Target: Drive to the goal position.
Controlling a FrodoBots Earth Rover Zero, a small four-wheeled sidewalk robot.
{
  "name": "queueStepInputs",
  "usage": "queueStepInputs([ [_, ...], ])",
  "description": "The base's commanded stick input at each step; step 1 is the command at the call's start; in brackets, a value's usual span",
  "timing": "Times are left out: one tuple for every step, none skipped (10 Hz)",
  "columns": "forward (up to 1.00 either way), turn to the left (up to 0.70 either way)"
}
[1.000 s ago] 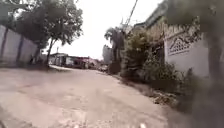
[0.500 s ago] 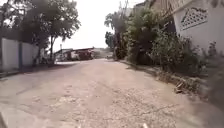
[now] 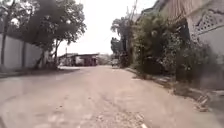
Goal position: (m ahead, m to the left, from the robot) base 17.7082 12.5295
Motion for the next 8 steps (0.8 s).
queueStepInputs([
  [1.00, 0.00],
  [1.00, 0.00],
  [1.00, 0.00],
  [1.00, 0.00],
  [1.00, 0.00],
  [1.00, 0.00],
  [1.00, 0.00],
  [1.00, 0.00],
])
